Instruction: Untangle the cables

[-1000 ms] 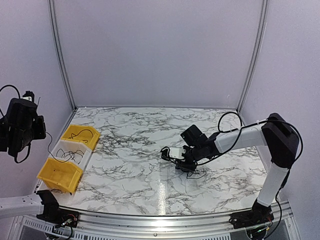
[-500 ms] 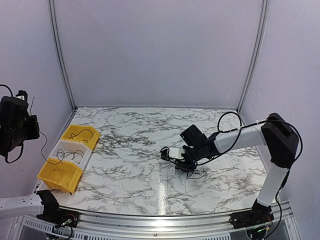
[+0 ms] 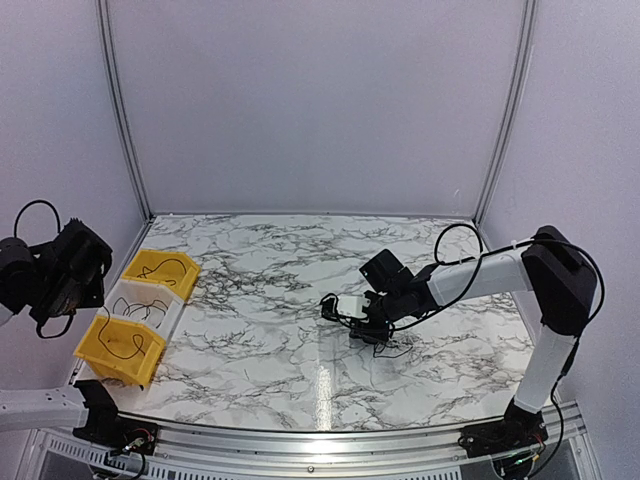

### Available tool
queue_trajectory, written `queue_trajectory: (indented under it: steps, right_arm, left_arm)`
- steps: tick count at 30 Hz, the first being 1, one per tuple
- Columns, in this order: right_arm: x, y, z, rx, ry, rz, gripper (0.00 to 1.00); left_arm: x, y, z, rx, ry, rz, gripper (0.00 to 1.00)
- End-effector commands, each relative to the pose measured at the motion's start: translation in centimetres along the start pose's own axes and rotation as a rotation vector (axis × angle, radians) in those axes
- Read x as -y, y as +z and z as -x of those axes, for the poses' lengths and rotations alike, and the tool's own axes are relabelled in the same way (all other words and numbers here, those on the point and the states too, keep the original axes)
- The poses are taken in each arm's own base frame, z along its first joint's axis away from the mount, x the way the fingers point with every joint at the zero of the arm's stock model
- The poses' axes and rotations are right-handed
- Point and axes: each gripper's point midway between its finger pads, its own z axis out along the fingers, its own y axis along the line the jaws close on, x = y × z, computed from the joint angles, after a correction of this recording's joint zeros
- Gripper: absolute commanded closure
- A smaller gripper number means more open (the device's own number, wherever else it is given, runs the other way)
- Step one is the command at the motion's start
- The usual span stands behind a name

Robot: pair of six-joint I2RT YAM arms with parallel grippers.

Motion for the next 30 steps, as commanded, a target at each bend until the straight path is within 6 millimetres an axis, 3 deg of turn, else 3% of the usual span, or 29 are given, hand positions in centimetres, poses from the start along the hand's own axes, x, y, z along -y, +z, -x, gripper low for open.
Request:
queue_trajectory:
  steps: [1, 12, 19, 22, 27, 30]
  right_arm:
    - [-2.2, 1.4, -2.6, -0.105, -0.016, 0.073, 0.63]
    - [-2.5, 1.3, -2.4, -0.104, -0.021, 0.086, 0.63]
    - [-2.8, 1.3, -2.5, -0.105, -0.025, 0.102, 0.63]
    - [-2.9, 1.2, -2.5, -0.105, -0.027, 0.107, 0.63]
    - [-2.9, 0.9, -2.4, -0.100, -0.029, 0.105, 0.63]
    - [-3.0, 0.9, -2.5, -0.103, -0.030, 0.109, 0.63]
  left_arm:
    - [-0.4, 0.6, -0.3, -0.005, -0.025, 0.062, 1.00]
    - [2.0, 2.8, -1.0, -0.113, 0.097, 0.133, 1.00]
    - [4.1, 2.9, -1.1, -0.140, -0.064, 0.034, 1.00]
    - [3.2, 3.6, -1.1, -0.086, -0.178, 0.113, 1.00]
    - [2.0, 5.7, -3.8, -0.091, -0.228, 0.301, 1.00]
    - [0.2, 6.0, -4.2, -0.036, -0.245, 0.451, 1.00]
